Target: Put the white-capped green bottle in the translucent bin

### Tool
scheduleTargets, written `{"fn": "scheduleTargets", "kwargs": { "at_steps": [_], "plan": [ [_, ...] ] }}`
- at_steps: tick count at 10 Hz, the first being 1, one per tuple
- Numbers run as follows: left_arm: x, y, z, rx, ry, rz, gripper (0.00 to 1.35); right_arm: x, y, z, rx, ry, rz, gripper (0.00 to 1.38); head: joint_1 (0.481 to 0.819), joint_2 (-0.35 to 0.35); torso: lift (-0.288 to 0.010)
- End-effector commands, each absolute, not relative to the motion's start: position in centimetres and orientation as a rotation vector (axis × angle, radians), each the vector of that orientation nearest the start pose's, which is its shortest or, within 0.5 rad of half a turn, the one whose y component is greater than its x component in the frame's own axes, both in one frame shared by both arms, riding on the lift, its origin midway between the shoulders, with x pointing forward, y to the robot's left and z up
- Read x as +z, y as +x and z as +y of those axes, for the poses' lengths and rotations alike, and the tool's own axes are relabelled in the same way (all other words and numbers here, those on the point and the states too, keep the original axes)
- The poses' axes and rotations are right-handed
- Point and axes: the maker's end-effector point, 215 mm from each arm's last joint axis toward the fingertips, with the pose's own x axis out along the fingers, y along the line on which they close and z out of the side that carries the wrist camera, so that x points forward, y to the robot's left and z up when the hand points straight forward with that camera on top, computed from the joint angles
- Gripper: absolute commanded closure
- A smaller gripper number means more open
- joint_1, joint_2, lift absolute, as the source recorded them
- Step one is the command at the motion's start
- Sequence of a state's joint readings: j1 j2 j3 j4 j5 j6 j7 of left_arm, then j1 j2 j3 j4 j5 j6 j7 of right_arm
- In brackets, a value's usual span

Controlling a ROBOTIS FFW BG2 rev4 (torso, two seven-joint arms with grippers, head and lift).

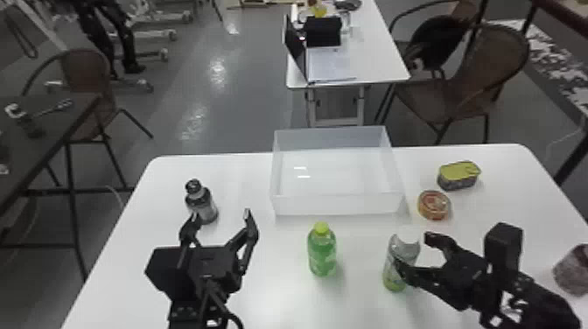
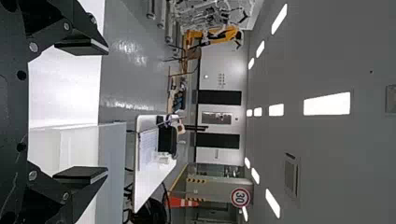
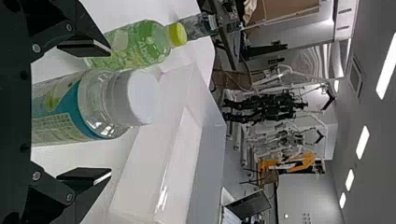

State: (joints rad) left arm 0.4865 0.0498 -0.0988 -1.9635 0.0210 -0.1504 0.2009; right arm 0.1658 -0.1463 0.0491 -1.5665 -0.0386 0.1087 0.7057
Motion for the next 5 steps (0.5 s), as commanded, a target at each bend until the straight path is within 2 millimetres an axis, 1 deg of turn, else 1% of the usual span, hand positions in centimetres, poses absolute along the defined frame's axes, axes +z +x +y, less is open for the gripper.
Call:
{"fn": "scheduleTargets", "kwargs": {
  "at_steps": [1,2,3,4,5],
  "plan": [
    [-33.4,44.4,22.1,0.091,-0.032,-0.051,0.36,-47.8,47.1,-11.6,0.747,-0.006,0.311,0.36,0.695,0.130,-0.019],
    [-33.4,44.4,22.2,0.091,-0.032,-0.051,0.36,-48.0,47.5,-11.7,0.750,-0.014,0.309,0.36,0.695,0.130,-0.019],
    [-33.3,44.4,22.1,0.091,-0.033,-0.051,0.36,-48.5,47.6,-11.4,0.766,-0.008,0.308,0.39,0.695,0.128,-0.019],
    [-33.4,44.4,22.1,0.091,-0.033,-0.051,0.36,-48.9,47.5,-10.9,0.790,0.005,0.317,0.57,0.695,0.130,-0.019],
    [-33.5,44.4,22.1,0.090,-0.034,-0.048,0.36,-49.2,47.5,-10.5,0.798,0.005,0.323,0.82,0.695,0.132,-0.019]
  ]
}}
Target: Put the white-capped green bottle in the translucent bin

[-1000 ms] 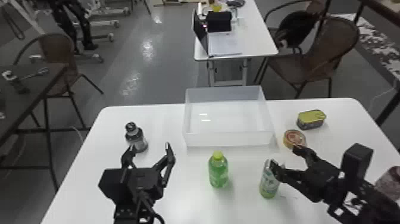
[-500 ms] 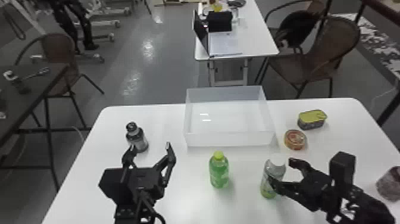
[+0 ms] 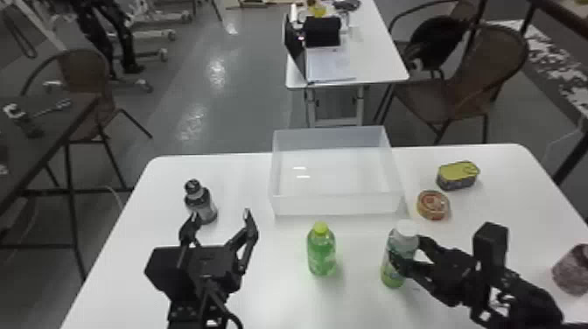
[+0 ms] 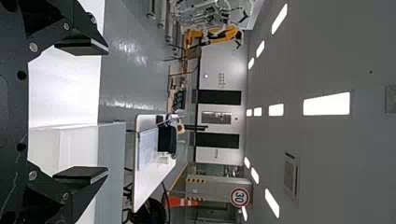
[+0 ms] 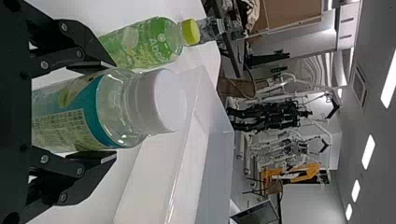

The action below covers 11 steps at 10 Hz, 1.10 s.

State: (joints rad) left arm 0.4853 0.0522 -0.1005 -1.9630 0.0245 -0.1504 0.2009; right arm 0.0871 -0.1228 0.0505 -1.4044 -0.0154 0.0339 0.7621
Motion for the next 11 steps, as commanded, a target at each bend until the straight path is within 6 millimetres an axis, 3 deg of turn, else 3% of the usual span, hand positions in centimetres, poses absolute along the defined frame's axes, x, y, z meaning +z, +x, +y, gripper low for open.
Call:
{"fn": "scheduleTargets", "kwargs": {
  "at_steps": [1,2,3,4,5,7,11],
  "plan": [
    [-33.5,44.4,22.0,0.091,-0.036,-0.048,0.36,-49.5,47.5,-10.2,0.796,0.013,0.342,0.84,0.695,0.138,-0.019],
    [-33.4,44.4,22.1,0.091,-0.038,-0.049,0.36,-49.4,47.7,-9.9,0.794,0.023,0.341,1.16,0.695,0.141,-0.019],
    [-33.5,44.4,22.1,0.091,-0.038,-0.047,0.36,-48.9,47.8,-9.7,0.797,0.056,0.337,1.04,0.695,0.144,-0.019],
    [-33.5,44.4,22.1,0.091,-0.038,-0.047,0.36,-47.2,48.2,-9.6,0.801,0.082,0.321,1.03,0.695,0.147,-0.019],
    [-33.5,44.4,22.0,0.089,-0.037,-0.046,0.36,-44.3,48.9,-8.8,0.807,0.112,0.268,1.06,0.695,0.148,-0.019],
    [-33.5,44.4,22.0,0.089,-0.037,-0.046,0.36,-39.2,51.9,-8.8,0.776,0.114,0.160,1.12,0.695,0.154,-0.019],
    [-33.7,44.8,21.5,0.076,-0.045,-0.037,0.36,-33.9,58.4,-9.4,0.770,0.041,-0.012,1.12,0.695,0.134,-0.019]
  ]
}}
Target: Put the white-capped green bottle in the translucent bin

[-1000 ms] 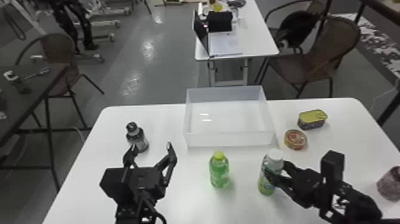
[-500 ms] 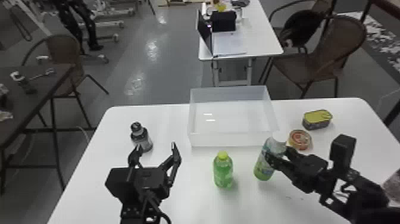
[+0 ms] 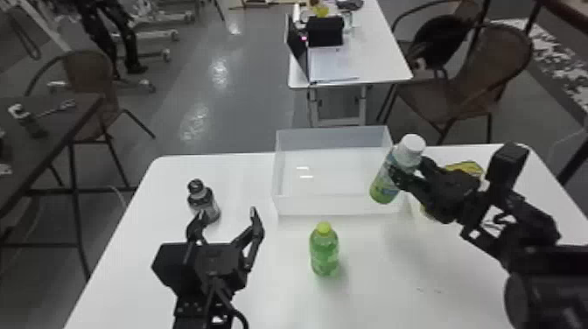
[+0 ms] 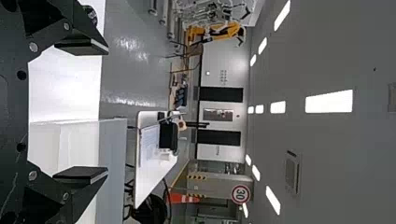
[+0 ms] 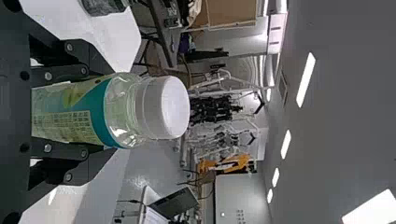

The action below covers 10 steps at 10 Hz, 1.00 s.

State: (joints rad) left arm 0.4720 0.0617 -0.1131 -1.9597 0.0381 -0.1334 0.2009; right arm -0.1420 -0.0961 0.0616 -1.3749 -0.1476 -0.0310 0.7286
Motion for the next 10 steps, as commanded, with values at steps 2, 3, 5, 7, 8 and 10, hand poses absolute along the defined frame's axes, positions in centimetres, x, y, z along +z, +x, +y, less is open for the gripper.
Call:
{"fn": "scheduleTargets", "kwargs": {
  "at_steps": [2,3,5,7,8,10],
  "plan": [
    [-33.8,44.9,21.4,0.076,-0.051,-0.033,0.36,-33.4,60.2,-9.0,0.766,0.018,-0.051,1.12,0.695,0.130,-0.019],
    [-34.2,44.8,21.5,0.077,-0.059,-0.025,0.36,-33.5,61.1,-8.8,0.758,0.016,-0.055,1.12,0.695,0.130,-0.019],
    [-34.5,44.7,21.5,0.079,-0.083,-0.021,0.36,-34.1,62.9,-7.7,0.767,0.005,-0.048,1.12,0.695,0.133,-0.019],
    [-34.7,44.7,21.6,0.079,-0.101,-0.020,0.36,-34.4,64.8,-7.8,0.760,-0.010,-0.050,1.12,0.695,0.140,-0.019],
    [-34.9,44.7,21.6,0.082,-0.114,-0.018,0.36,-34.4,65.4,-8.1,0.755,-0.018,-0.055,1.12,0.695,0.139,-0.019],
    [-35.1,44.8,21.5,0.070,-0.143,-0.026,0.36,-33.8,66.4,-8.8,0.747,-0.057,-0.080,1.10,0.695,0.132,-0.019]
  ]
}}
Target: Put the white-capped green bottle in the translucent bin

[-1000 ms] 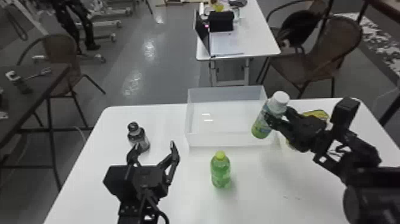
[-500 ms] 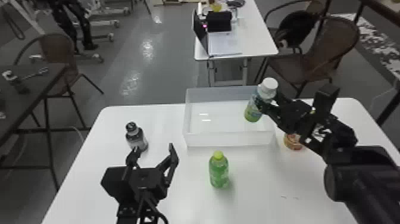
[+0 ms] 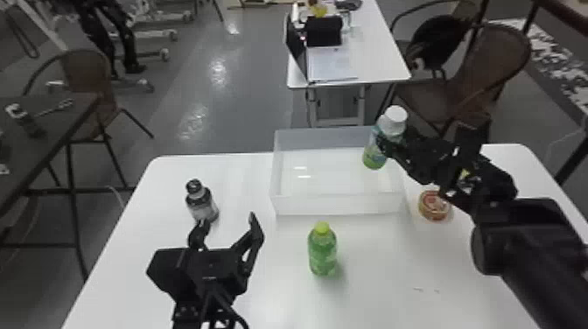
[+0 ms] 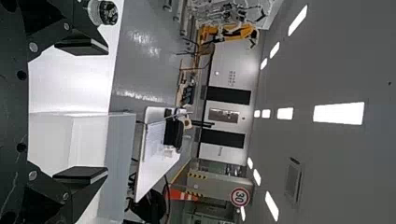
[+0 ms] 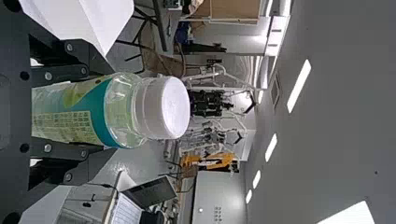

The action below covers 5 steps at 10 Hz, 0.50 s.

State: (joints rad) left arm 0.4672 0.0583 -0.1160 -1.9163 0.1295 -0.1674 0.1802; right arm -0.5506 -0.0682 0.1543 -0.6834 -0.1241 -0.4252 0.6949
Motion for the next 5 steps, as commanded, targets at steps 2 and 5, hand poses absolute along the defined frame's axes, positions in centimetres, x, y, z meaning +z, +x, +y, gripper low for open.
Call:
{"fn": "scheduleTargets", "kwargs": {
  "at_steps": [2,5],
  "plan": [
    [-34.7,45.7,20.9,0.051,-0.159,-0.041,0.36,-33.0,67.4,-10.5,0.730,-0.084,-0.090,1.08,0.695,0.123,-0.019],
    [-34.4,46.2,22.1,-0.021,-0.058,-0.057,0.36,-32.4,68.2,-12.5,0.697,-0.069,-0.093,0.80,0.695,0.086,-0.019]
  ]
}}
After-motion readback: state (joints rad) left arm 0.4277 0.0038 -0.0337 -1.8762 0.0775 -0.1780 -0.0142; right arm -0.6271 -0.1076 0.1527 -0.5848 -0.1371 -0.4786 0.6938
